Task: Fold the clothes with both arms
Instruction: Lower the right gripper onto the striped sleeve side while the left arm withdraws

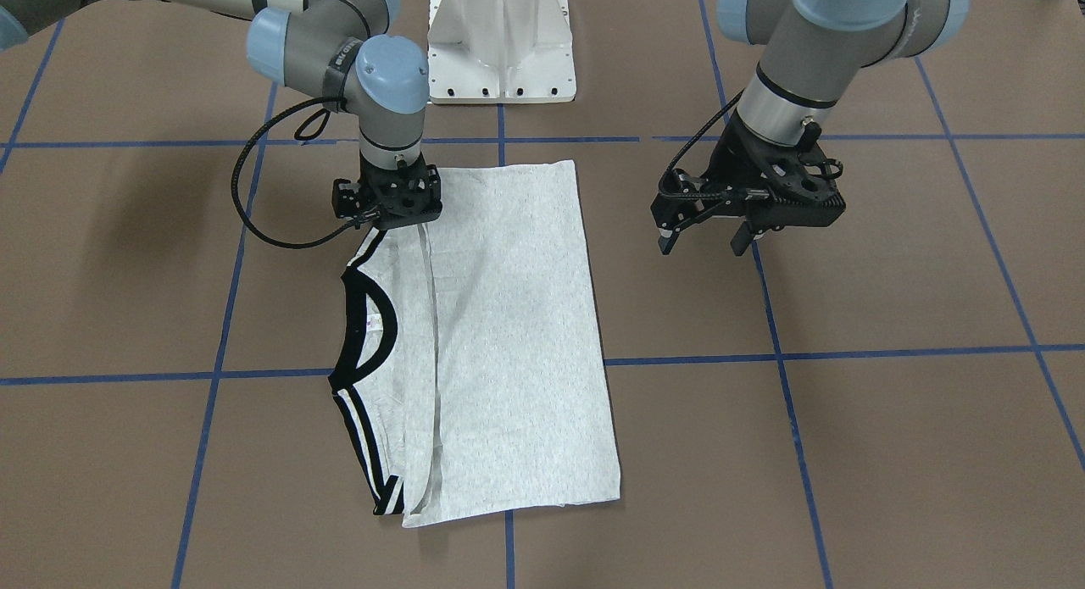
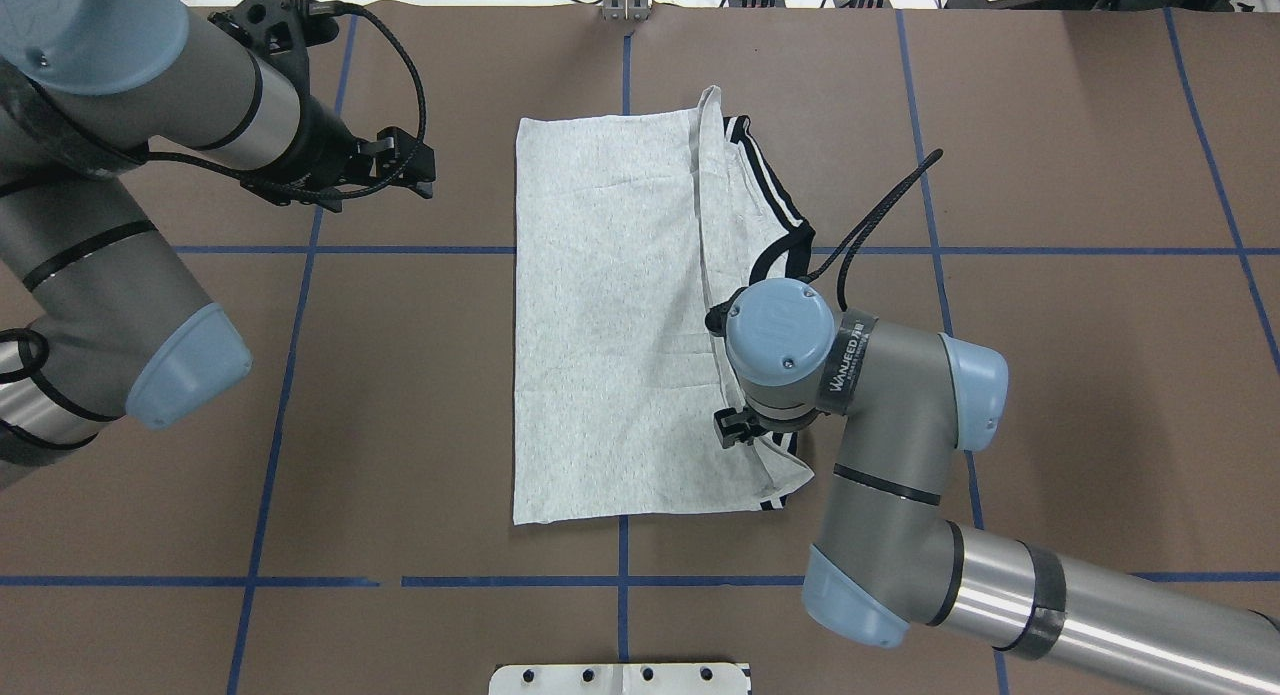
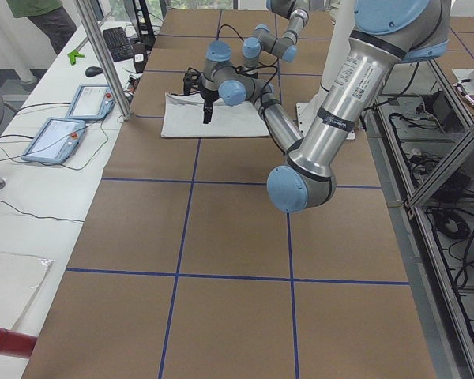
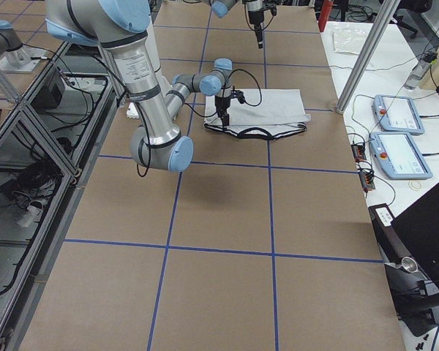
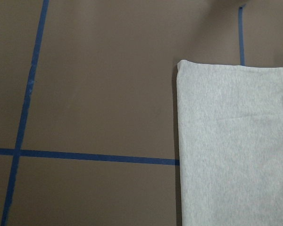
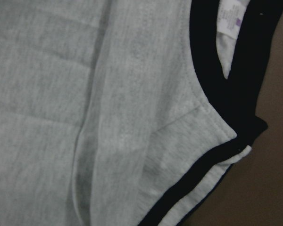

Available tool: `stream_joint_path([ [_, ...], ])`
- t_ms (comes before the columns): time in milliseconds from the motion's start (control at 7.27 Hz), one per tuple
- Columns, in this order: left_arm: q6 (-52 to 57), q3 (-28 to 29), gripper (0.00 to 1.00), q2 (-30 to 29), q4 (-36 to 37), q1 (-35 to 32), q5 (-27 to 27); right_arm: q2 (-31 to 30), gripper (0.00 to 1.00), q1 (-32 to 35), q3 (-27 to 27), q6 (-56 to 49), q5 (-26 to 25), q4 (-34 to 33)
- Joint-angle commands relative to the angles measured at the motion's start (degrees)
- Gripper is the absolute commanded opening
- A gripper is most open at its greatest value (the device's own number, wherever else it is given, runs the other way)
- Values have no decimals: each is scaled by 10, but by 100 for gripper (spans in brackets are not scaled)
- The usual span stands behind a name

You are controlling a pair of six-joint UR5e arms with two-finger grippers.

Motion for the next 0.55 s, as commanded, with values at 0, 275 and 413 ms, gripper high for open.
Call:
stream_joint_path([
  [0,-5,0,100,-4,0,9,1,-62,100,8,56,-18,0,0],
  [275,-6,-2,100,-5,1,12,2,-118,100,10,100,-18,-4,0],
  [413,-5,-2,100,-5,1,12,2,-114,100,11,109,-18,-4,1],
])
